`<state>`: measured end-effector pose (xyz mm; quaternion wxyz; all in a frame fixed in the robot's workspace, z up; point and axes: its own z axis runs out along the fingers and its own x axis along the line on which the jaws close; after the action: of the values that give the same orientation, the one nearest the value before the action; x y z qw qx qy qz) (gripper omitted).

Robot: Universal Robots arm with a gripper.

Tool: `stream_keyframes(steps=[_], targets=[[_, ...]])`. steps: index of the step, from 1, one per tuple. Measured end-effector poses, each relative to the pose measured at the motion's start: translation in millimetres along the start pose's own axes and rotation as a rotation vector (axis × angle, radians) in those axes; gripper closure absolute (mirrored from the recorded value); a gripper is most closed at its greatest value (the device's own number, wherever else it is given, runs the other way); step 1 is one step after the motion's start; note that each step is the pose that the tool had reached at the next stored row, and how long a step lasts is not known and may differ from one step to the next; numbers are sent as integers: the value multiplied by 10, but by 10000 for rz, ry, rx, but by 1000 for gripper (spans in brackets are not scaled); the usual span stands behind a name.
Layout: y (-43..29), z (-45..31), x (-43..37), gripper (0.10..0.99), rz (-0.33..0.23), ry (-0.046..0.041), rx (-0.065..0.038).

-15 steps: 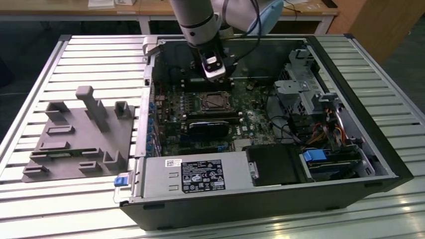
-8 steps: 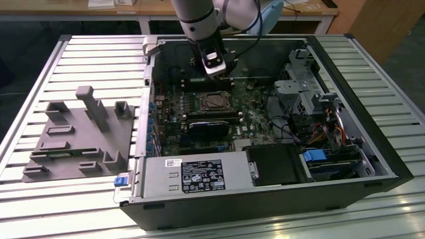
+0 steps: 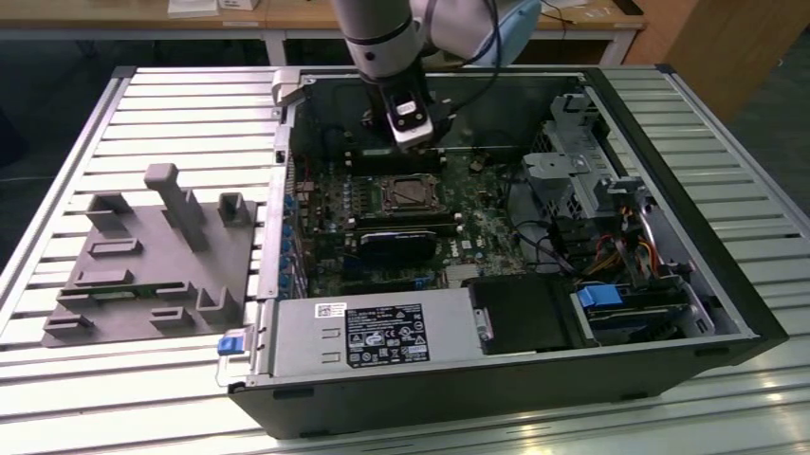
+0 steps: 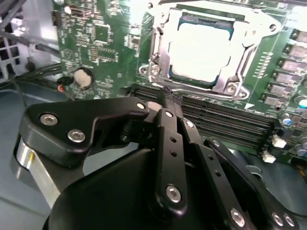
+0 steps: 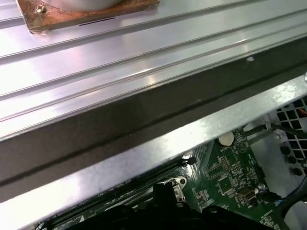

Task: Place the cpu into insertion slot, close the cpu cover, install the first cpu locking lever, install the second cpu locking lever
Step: 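Install the first cpu locking lever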

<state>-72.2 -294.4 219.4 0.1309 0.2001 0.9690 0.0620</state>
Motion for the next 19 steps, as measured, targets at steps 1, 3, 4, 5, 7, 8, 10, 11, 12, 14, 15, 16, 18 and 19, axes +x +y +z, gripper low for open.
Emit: stream_keyframes(steps=[1,3,4,5,7,8,10,11,12,14,15,16,18,19], targets=[[-3,3,-7,984,7,102,46],[-11,8,-21,984,24,324,145],[-17,10,-27,984,34,436,198],[-24,10,-33,984,41,519,242],[-38,13,-44,984,53,665,321],[-45,14,-50,984,60,739,362],[-60,15,-60,984,72,871,438],[-70,15,-65,984,77,922,473],[-79,15,-70,984,82,959,499],[-100,14,-81,984,92,1023,547],[-113,13,-87,984,96,1028,560],[-126,12,-92,984,99,1023,573],[-152,11,-104,984,110,1014,589],[-165,10,-109,984,118,1010,595]])
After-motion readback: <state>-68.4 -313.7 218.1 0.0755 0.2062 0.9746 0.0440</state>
